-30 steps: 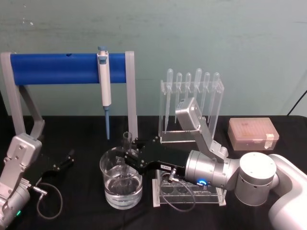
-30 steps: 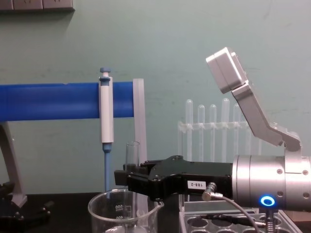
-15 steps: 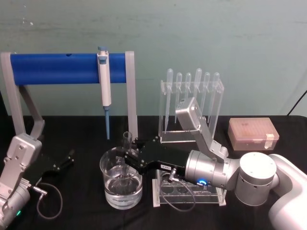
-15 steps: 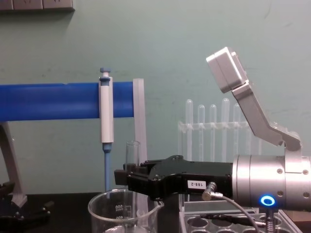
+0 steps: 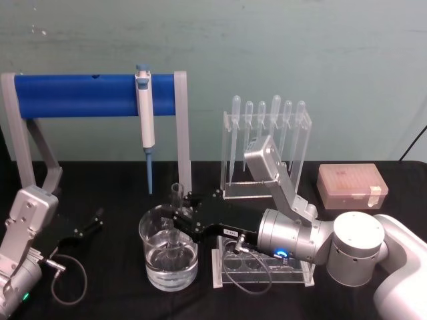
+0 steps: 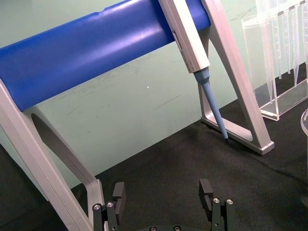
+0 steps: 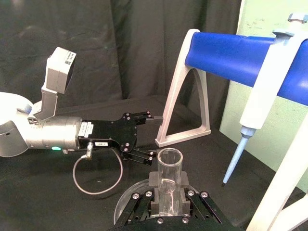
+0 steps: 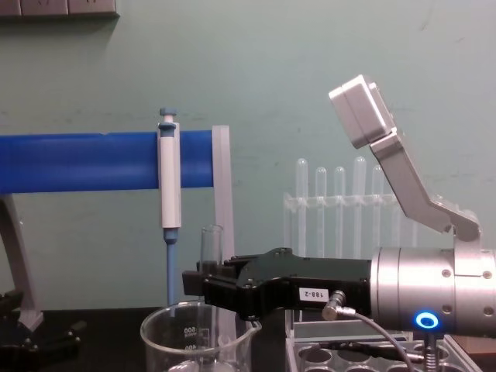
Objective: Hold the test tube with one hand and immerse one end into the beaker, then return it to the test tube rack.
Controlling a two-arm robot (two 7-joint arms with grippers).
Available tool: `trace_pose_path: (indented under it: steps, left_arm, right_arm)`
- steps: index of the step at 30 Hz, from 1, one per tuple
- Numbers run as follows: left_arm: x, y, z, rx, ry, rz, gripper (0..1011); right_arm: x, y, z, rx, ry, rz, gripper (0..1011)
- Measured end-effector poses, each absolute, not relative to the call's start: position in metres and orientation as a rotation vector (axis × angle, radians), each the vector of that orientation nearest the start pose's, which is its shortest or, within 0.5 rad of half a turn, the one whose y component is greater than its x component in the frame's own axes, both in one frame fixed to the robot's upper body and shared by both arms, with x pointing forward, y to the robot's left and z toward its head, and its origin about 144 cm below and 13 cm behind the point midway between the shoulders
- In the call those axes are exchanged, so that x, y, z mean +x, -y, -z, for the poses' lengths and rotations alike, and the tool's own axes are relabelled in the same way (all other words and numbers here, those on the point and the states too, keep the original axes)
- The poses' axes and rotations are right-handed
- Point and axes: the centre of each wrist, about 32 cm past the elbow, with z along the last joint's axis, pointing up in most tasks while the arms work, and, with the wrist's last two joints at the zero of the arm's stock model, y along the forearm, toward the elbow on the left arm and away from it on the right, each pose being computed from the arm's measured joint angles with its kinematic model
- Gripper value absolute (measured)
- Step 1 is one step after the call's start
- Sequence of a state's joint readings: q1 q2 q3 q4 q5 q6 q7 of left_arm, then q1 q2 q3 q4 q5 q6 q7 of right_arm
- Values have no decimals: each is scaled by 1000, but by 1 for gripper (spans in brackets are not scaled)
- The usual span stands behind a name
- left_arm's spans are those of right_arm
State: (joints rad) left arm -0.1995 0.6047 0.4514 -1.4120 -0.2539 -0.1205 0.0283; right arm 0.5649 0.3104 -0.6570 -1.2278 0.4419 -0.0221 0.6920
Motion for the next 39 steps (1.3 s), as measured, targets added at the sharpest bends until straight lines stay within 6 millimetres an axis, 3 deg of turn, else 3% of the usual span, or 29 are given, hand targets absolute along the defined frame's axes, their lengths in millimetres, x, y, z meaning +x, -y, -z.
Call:
trace_pose_path:
  steps: [39]
  left_arm:
    - [489, -310, -1140, 304, 285, -1248, 1000]
  right_arm:
    - [574, 173, -1197, -92, 76, 415, 229]
